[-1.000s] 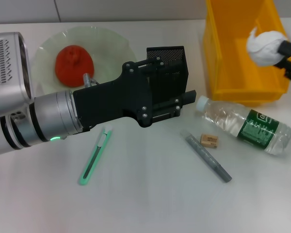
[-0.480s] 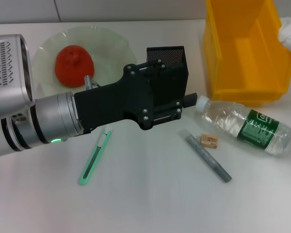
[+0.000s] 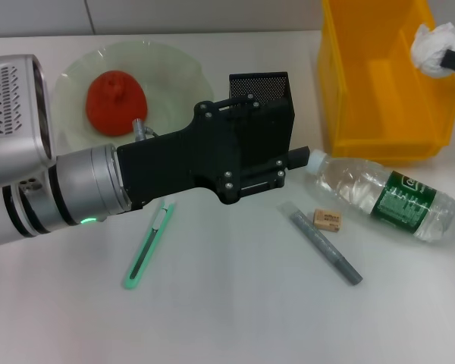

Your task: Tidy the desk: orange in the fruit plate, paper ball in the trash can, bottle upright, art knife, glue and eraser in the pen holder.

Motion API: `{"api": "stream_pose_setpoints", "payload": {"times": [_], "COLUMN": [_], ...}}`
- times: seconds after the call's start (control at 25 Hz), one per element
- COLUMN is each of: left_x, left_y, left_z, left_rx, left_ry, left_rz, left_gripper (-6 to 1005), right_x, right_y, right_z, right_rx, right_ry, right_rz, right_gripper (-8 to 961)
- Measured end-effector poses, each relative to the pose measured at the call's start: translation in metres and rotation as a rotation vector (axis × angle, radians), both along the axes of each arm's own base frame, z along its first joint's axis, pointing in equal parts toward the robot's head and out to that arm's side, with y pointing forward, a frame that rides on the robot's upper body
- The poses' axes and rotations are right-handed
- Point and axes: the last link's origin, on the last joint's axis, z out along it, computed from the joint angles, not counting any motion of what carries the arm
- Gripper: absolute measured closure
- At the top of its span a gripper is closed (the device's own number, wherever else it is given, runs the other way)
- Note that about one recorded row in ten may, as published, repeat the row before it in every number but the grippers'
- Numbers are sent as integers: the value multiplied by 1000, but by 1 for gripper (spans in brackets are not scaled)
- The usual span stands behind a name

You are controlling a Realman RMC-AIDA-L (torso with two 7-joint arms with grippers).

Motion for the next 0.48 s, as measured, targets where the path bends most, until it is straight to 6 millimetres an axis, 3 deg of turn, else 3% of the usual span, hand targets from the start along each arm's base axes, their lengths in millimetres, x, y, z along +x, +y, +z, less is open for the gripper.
{"api": "stream_pose_setpoints", "payload": {"times": [0.48], "left_x": [1], "left_y": [1], "left_z": [0], "left_rx": [2], "left_ry": [3], "left_rz": [0], "left_gripper": [348], "right_x": [-11], "right_y": [14], "right_z": [-7], "right_rx": [39], "right_ry": [-138], "right_rz": [103], "right_gripper": [490]}}
